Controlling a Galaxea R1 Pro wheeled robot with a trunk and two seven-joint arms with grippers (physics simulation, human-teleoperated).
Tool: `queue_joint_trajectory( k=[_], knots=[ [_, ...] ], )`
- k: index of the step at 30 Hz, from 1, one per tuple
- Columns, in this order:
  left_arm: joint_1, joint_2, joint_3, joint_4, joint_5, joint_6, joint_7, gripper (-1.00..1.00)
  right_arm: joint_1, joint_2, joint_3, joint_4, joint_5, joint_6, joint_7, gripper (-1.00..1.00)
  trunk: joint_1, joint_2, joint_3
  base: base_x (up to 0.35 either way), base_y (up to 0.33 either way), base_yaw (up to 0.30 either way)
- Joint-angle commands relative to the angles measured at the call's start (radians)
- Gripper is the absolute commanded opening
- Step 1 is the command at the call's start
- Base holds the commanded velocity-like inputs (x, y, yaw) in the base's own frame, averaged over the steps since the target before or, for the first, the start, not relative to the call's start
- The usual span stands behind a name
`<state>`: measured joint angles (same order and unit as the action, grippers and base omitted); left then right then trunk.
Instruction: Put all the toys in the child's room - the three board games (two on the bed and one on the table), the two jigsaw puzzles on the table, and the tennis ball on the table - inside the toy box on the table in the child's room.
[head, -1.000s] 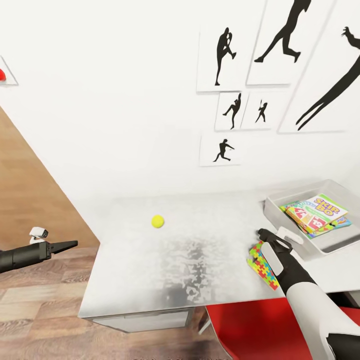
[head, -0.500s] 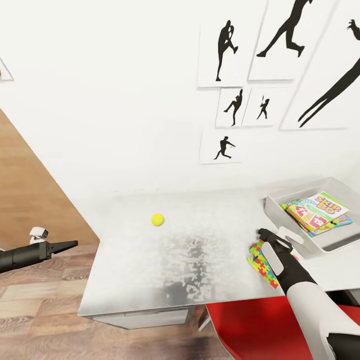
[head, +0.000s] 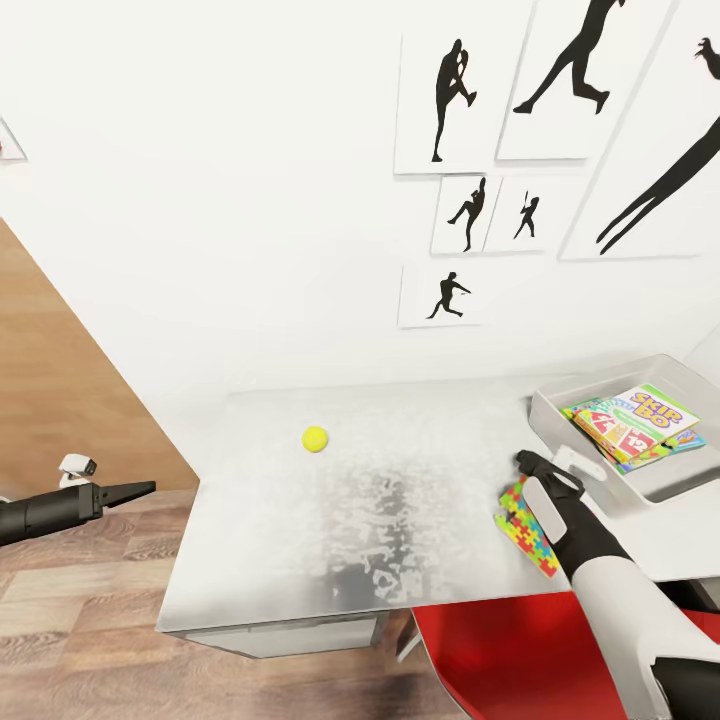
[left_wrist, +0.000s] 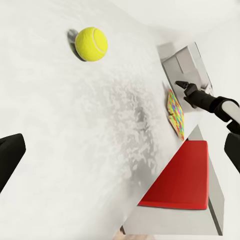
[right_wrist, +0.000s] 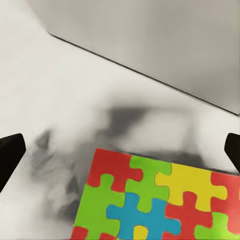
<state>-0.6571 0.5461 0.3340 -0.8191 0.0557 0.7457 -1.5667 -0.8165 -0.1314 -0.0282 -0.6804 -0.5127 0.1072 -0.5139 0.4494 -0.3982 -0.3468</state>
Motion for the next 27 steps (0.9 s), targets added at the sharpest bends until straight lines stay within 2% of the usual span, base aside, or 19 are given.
queue_joint_trajectory(
  k=[1, 27],
  knots=[
    [-0.001, 0.000, 0.000, 0.000, -0.001, 0.011, -0.004, 1.00, -0.004, 0.000, 0.001, -0.002, -0.004, 0.007, -0.005, 1.00, 0.001, -0.002, -0.002, 0.000, 0.000, 0.000],
    [-0.001, 0.001, 0.000, 0.000, -0.001, 0.009, -0.004, 1.00, -0.010, -0.001, 0.002, 0.022, -0.006, 0.008, -0.005, 1.00, 0.001, -0.002, -0.012, 0.000, 0.000, 0.000]
  ],
)
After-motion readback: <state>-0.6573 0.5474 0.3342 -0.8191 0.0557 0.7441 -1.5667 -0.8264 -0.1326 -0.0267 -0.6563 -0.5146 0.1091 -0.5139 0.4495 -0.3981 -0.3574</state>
